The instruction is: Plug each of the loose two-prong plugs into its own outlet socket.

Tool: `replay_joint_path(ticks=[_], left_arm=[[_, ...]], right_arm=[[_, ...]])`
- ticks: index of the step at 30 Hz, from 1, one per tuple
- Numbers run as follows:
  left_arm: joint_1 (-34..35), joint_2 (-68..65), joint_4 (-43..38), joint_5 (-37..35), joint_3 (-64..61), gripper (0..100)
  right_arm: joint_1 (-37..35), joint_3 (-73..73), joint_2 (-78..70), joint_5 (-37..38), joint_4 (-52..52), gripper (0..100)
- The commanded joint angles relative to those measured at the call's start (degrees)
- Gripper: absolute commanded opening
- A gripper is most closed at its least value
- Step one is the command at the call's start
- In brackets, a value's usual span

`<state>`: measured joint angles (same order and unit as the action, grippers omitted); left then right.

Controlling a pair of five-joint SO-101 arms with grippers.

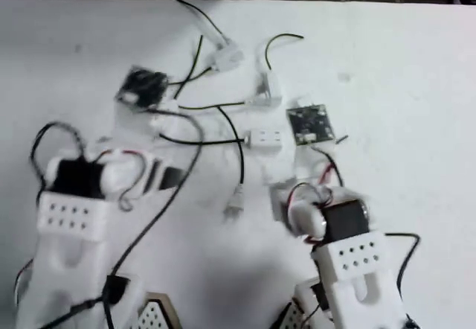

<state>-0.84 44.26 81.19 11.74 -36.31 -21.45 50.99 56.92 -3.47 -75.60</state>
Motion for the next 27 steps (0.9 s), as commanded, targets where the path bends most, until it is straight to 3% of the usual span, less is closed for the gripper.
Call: replay_joint_path(ticks=[1,8,14,27], left_arm=[[11.91,8.66,-7.56,5.89,-11.96,29],[23.87,16.13,-22.07,12.75,-32.18,29],[25.45,19.74,-30.59,13.54,-44.22,29],[26.59,21.85,-31.30,13.54,-46.07,29]], right_arm=[[-7.87,-3.60,-1.27,-2.81,-0.31,24.6],[-12.26,-10.73,-19.12,-7.38,-0.31,24.0],[-12.00,-16.70,-34.86,-8.70,2.77,24.0],[-12.09,-16.44,-50.07,-8.97,14.46,23.8]])
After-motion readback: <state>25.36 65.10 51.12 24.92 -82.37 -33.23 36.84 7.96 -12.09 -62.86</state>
